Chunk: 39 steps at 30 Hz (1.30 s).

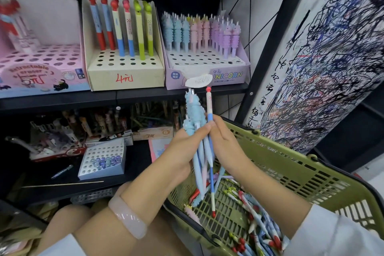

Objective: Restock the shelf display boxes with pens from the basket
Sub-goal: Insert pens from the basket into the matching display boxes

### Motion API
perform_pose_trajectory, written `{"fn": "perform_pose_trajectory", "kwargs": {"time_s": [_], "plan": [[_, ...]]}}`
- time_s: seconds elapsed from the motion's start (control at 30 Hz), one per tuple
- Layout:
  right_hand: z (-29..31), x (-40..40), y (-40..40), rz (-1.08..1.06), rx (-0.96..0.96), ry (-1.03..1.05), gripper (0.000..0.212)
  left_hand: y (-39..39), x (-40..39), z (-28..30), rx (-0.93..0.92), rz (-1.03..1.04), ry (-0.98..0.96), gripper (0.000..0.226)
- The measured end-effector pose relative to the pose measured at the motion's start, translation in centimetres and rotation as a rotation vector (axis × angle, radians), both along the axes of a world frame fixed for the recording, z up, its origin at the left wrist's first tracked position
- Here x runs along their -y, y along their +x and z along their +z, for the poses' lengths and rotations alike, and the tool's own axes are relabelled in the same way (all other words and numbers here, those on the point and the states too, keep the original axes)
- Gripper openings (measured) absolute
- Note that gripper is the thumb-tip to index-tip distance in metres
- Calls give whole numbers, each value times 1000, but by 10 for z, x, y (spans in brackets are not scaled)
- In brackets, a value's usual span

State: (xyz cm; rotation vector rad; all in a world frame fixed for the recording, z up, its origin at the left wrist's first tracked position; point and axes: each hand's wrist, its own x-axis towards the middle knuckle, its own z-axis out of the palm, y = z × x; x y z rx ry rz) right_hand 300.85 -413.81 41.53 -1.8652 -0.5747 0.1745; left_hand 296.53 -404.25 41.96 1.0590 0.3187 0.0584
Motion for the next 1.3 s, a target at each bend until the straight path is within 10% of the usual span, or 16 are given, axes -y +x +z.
{"fn": "perform_pose_trajectory", "kwargs": {"time_s": [0.73,1.07,1.3], "plan": [[86,-88,20,112,-136,210,24,-25,-100,56,122,138,298,9],[157,-148,56,-53,360,258,19,-40,-156,61,172,309,323,16],[150,-198,69,-39,636,-90,14,-51,-180,55,193,383,306,11]]}}
